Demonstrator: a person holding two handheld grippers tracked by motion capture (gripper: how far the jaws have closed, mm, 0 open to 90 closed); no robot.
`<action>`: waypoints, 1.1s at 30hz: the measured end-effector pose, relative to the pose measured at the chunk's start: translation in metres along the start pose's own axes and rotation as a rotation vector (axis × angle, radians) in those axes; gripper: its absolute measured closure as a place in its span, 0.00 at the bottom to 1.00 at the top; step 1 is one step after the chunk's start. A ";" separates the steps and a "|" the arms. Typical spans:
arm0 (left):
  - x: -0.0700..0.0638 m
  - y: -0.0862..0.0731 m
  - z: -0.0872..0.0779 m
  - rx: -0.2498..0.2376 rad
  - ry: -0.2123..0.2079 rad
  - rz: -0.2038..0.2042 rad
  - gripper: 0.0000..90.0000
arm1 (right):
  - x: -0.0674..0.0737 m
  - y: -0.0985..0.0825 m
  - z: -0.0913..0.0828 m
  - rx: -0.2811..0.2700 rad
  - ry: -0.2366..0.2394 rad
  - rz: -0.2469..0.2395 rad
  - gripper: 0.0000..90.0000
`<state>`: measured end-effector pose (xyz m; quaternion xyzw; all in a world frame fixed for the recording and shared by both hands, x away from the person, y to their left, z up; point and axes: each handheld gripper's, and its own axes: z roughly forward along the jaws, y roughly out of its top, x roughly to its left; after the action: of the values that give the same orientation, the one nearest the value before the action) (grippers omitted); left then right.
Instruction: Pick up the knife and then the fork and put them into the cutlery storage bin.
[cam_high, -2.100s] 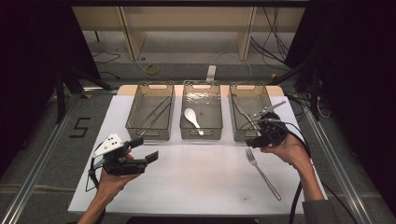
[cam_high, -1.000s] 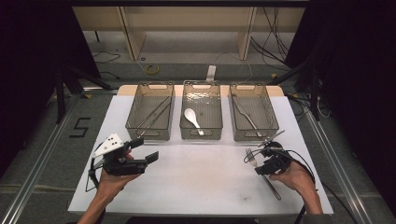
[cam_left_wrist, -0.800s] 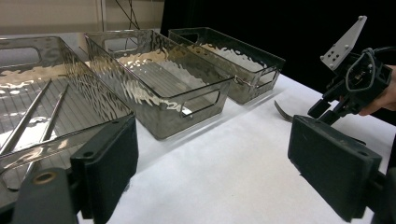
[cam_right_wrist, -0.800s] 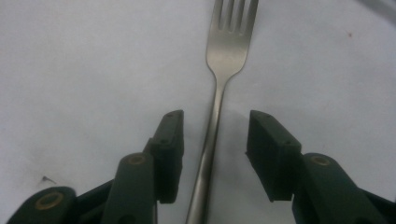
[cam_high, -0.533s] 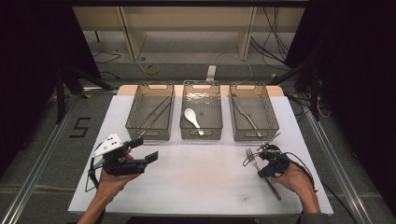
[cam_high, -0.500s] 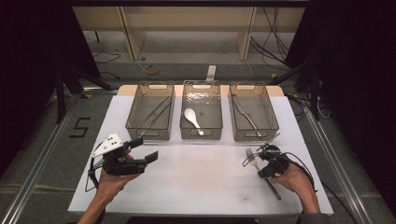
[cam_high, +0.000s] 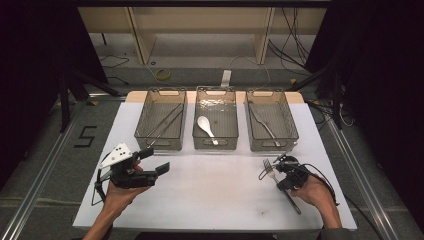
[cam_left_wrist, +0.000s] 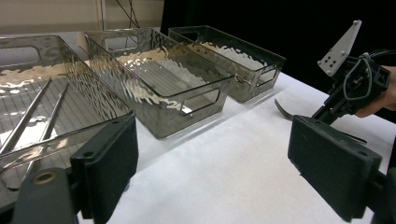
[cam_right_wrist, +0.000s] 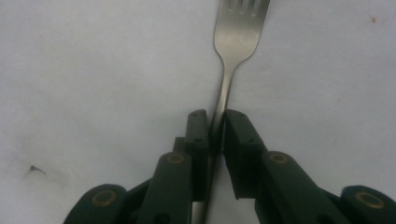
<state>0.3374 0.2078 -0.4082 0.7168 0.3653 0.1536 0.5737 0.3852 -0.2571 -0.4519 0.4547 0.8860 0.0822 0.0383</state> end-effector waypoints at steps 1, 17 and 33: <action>0.000 0.000 0.000 0.000 0.000 0.000 0.17 | 0.000 0.000 0.000 0.000 0.001 -0.002 0.89; 0.000 0.000 0.000 0.001 -0.004 0.003 0.17 | 0.002 0.003 -0.001 0.002 -0.037 -0.063 0.95; 0.000 0.000 0.000 0.000 -0.003 0.003 0.17 | -0.005 -0.006 -0.025 -0.115 -0.044 -0.103 0.95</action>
<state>0.3373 0.2075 -0.4082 0.7175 0.3635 0.1532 0.5741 0.3803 -0.2675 -0.4280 0.4071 0.9010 0.1211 0.0880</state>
